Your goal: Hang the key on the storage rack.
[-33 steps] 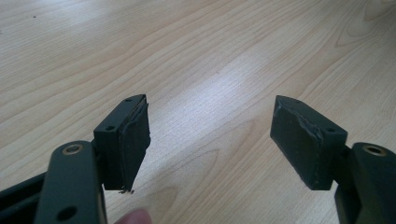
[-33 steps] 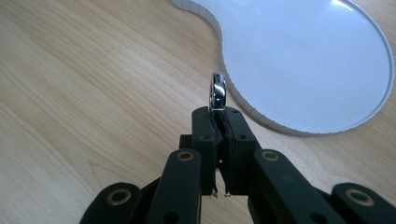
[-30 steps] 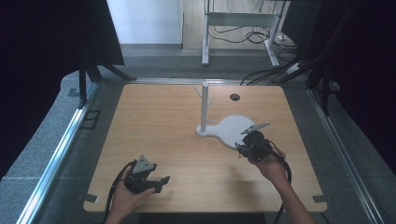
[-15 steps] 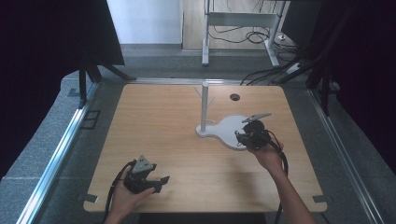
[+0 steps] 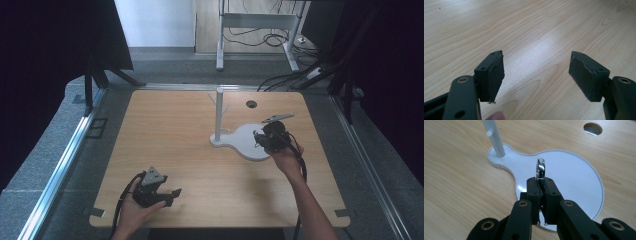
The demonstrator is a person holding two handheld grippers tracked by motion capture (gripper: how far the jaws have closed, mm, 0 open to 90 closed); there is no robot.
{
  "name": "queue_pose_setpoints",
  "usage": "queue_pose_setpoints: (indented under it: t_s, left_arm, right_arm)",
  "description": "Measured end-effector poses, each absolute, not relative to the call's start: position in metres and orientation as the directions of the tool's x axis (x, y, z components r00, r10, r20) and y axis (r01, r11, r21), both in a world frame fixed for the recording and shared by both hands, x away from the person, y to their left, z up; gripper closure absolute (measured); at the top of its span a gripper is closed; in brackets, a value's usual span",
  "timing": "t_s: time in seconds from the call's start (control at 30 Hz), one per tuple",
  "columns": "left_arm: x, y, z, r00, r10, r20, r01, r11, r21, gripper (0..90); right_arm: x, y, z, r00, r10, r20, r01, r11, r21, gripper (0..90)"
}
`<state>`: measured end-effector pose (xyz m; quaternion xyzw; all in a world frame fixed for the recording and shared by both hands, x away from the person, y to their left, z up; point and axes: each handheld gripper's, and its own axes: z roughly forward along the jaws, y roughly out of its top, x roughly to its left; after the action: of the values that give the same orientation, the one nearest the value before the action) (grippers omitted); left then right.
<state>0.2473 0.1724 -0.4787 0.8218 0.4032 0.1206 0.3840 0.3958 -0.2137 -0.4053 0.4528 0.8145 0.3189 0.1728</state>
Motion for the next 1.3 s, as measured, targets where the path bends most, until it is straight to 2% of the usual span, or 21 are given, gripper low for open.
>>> queue_pose_setpoints:
  t_s: [1.3]
  left_arm:
    - [0.247, 0.181, -0.475, 0.634, 0.765, -0.112, 0.571, -0.365, 0.735, 28.9]
  right_arm:
    - [0.448, -0.166, -0.384, -0.537, 0.842, -0.050, 0.569, 0.406, 0.715, 84.6]
